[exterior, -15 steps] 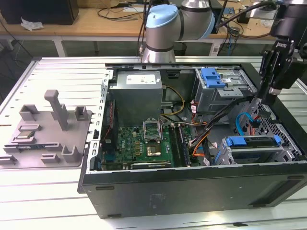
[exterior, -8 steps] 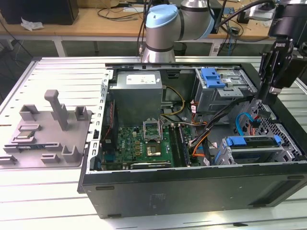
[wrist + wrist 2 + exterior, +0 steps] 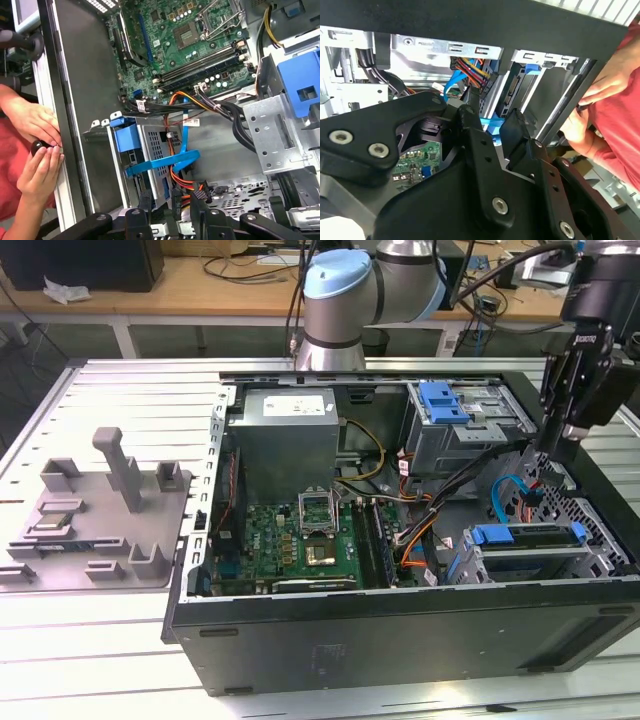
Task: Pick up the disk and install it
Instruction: 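Insert the first disk wire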
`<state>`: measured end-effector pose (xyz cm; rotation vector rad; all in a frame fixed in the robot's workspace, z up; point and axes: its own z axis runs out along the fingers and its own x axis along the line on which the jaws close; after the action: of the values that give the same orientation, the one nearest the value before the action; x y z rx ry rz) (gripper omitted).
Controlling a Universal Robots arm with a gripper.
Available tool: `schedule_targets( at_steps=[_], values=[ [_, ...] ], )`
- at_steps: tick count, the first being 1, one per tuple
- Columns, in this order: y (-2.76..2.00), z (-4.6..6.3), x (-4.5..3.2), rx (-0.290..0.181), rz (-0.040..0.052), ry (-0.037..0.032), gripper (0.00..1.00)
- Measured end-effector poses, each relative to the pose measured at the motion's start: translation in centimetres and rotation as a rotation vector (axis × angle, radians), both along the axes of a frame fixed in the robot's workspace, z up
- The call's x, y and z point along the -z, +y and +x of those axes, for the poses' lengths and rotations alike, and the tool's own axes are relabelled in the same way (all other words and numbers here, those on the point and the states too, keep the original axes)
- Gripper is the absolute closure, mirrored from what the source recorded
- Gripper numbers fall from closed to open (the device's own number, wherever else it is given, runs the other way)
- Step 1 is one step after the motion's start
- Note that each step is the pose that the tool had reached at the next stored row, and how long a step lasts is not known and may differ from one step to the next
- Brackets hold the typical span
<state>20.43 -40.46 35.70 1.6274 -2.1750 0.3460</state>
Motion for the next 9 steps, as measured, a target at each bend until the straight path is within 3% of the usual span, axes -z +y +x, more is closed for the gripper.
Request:
schedule_targets(
  at_steps=[5,9],
  values=[
    [0.03,0.25,0.22,-0.029,0.0001,0.0106,0.56],
    [0.03,0.3,0.58,-0.03,0.0001,0.0132,0.56]
  ],
)
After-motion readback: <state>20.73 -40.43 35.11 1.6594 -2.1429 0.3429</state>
